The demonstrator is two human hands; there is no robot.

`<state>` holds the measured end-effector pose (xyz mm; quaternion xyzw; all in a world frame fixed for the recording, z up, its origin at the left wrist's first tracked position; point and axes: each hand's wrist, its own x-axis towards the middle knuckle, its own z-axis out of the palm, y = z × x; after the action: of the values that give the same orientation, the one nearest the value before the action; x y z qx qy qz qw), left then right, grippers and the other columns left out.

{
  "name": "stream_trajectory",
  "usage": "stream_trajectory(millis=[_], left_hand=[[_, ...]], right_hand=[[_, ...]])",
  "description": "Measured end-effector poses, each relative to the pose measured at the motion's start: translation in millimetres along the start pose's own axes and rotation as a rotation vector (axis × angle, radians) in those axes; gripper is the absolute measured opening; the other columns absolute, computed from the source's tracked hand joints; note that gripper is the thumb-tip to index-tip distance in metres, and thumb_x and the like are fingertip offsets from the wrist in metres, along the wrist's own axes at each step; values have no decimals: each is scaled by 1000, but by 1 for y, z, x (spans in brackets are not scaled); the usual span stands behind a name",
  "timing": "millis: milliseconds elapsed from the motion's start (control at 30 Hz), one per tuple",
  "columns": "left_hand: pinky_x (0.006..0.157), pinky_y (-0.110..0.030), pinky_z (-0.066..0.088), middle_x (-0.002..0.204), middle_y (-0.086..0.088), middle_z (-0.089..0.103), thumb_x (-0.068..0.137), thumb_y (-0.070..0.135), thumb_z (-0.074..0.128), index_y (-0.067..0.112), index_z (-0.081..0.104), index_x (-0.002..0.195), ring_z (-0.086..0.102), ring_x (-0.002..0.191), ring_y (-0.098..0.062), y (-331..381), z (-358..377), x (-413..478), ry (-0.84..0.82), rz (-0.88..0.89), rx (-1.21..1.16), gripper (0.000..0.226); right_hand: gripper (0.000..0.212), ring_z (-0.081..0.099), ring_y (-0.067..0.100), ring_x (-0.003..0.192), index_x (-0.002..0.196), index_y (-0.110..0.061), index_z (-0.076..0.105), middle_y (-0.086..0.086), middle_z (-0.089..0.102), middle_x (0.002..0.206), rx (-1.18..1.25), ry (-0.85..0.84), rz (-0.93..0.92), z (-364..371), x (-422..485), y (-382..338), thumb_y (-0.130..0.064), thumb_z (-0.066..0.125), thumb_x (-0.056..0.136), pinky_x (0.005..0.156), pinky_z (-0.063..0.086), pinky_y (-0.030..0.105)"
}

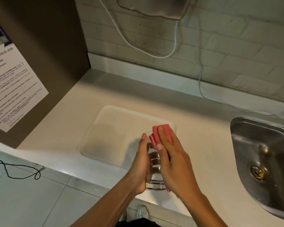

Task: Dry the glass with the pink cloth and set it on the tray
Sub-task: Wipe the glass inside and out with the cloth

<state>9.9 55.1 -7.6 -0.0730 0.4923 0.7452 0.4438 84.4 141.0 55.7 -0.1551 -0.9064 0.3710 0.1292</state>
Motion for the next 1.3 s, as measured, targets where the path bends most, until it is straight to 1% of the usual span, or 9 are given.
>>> stream_trajectory(millis=[133,233,333,600,767,933,1033,1167,1300], left_hand=[[76,-32,66,115,-12,84,88,91,36,31,85,112,80,108,-23,13,-9,1,32,4,-32,80],[82,-38,64,108,-27,80,87,89,38,7,73,127,81,97,-28,18,-20,6,84,33,13,98],[64,-35,66,95,-13,85,91,86,39,19,77,118,83,80,-22,7,-12,4,66,36,11,82],[109,-55,56,124,-21,79,92,89,31,16,74,129,72,123,-39,17,-18,8,142,38,1,92],[74,-40,67,111,-17,83,90,89,35,25,86,105,83,95,-27,10,-5,6,47,-6,-32,84],[96,-47,57,127,-31,73,87,92,34,15,75,128,74,112,-33,19,-20,10,125,25,29,97],[106,-55,55,125,-30,75,93,88,32,12,72,132,74,114,-39,9,-21,6,129,10,36,94],[96,-47,60,123,-22,79,93,86,36,28,84,112,76,111,-30,-4,-8,0,72,-31,-43,78],[95,-45,64,125,-20,79,94,86,32,18,76,130,76,117,-33,11,-22,3,134,-8,-39,88]], right_hand=[[54,11,-9,148,152,-52,26,-26,5,165,-38,-47,-79,12,-9,-9,-26,42,107,119,19,17],[55,15,-13,146,149,-57,28,-32,9,163,28,-81,-59,15,-30,-5,-25,44,106,117,18,12],[49,16,-17,143,151,-49,31,-29,16,162,43,-41,21,7,0,-1,-27,41,108,112,12,1],[52,15,-15,145,151,-53,28,-35,9,162,74,-114,-48,13,-24,-1,-30,41,106,117,14,9],[47,26,-6,144,153,-47,29,-27,22,160,86,-39,96,-2,16,0,-35,38,108,122,27,30],[54,10,-10,148,153,-47,28,-28,7,165,5,-126,-78,16,-26,-4,-24,43,107,117,10,8],[49,25,-8,146,152,-48,29,-32,13,162,75,-95,27,13,-20,7,-30,40,108,120,21,18],[47,20,-14,143,153,-45,32,-26,19,162,57,-11,38,6,10,-1,-30,39,108,119,22,14],[50,13,-11,147,152,-49,29,-30,9,164,23,-96,-50,18,-26,-1,-32,40,106,118,14,11]])
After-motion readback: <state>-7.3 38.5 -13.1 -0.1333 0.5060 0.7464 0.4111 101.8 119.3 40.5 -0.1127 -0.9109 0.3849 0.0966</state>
